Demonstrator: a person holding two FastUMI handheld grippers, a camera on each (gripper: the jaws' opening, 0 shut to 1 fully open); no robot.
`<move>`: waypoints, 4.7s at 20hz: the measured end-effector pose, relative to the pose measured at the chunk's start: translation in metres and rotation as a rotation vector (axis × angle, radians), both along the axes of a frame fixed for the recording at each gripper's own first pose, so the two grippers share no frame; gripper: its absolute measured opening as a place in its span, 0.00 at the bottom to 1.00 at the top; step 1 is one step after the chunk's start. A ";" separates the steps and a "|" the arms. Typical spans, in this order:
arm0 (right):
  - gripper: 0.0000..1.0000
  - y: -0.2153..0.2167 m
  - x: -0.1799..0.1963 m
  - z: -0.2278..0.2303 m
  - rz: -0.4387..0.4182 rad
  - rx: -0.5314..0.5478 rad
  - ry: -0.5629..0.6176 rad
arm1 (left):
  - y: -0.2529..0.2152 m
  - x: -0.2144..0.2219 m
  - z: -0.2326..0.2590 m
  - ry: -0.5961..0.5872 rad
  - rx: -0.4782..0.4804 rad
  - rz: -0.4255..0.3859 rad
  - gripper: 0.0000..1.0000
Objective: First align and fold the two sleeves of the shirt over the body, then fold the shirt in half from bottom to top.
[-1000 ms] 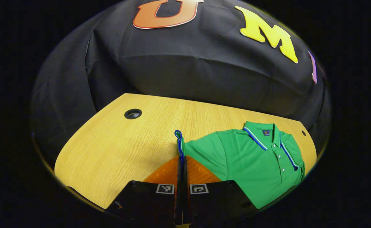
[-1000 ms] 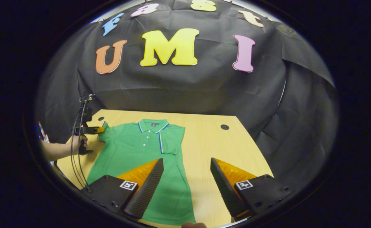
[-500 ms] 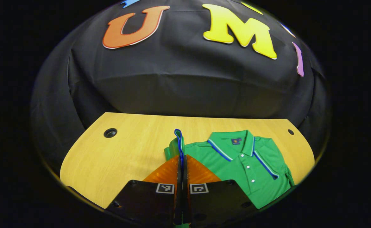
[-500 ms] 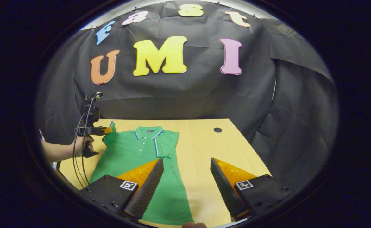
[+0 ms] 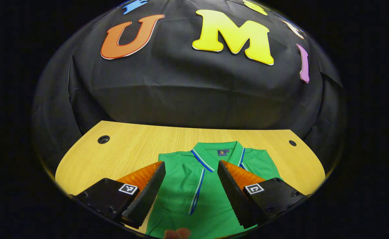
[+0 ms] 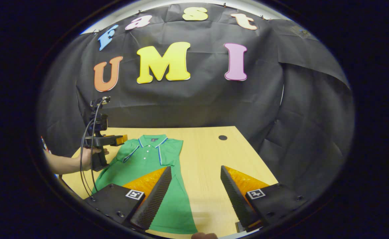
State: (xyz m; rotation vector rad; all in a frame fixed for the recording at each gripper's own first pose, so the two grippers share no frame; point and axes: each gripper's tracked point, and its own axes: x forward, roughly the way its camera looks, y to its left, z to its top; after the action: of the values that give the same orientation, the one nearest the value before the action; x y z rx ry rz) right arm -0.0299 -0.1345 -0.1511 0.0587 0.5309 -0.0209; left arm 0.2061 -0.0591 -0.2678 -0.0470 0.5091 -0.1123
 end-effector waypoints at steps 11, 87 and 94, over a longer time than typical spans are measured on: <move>0.96 0.028 -0.006 -0.020 0.234 -0.041 0.044 | 0.068 -0.160 0.069 -0.019 0.130 -0.091 1.00; 0.05 0.079 0.218 -0.022 0.324 0.136 0.124 | 0.043 -0.032 0.083 0.107 -0.057 -0.240 0.06; 0.03 0.087 0.298 -0.045 0.280 0.140 0.099 | 0.033 0.045 0.062 0.066 -0.042 -0.231 0.06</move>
State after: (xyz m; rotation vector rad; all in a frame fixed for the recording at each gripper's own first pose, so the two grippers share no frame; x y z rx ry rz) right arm 0.2684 -0.0471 -0.1963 0.1203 0.6357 0.2887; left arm 0.2509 -0.0257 -0.2059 -0.0326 0.5771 -0.3485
